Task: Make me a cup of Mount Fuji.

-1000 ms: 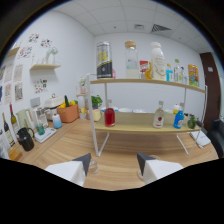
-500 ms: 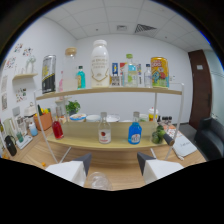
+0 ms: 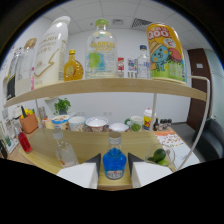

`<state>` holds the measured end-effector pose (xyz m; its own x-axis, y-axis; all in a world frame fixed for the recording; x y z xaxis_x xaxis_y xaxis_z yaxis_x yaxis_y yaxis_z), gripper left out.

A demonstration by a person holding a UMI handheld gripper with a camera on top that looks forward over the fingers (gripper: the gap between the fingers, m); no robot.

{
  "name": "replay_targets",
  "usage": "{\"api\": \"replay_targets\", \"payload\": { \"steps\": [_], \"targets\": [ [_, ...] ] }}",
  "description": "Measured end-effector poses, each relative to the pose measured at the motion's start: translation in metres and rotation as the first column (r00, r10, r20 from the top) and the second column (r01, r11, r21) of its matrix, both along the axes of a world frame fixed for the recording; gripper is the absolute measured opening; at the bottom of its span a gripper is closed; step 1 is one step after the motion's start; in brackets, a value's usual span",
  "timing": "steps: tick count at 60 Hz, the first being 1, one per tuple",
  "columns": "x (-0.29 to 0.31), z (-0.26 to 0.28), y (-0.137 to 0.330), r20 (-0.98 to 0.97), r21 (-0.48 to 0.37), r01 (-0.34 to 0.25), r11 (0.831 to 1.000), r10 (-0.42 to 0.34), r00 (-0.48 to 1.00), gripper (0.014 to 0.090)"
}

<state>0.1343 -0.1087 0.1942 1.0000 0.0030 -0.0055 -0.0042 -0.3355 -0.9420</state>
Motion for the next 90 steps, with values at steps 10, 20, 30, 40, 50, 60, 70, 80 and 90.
{"api": "replay_targets", "payload": {
  "steps": [10,20,30,40,50,60,70,80,90],
  "targets": [
    [0.001,-0.005,0.005,0.0,-0.016,-0.016,1.0,0.016,1.0,0.0375],
    [0.0,-0.003,-0.004,0.034,-0.014,-0.027,1.0,0.028,0.999,0.0365],
    [-0.005,0.017,-0.039,-0.003,0.016,-0.02,1.0,0.02,1.0,0.0361],
    [-0.009,-0.019,-0.084,-0.066,-0.039,0.015,0.999,-0.017,0.998,0.0359],
    [-0.009,-0.083,-0.111,-0.038,-0.137,0.051,0.989,-0.056,0.998,0.0359],
    [-0.012,-0.102,-0.115,0.259,-0.153,0.01,0.988,0.03,0.965,0.0359],
    [-0.009,-0.091,-0.106,0.636,-0.148,-0.041,0.988,0.127,0.761,0.036],
    [-0.007,-0.079,-0.098,0.868,-0.18,-0.076,0.981,0.195,0.457,0.0357],
    [-0.01,-0.073,-0.094,0.96,-0.231,-0.083,0.969,0.241,0.14,0.0358]
  ]
}}
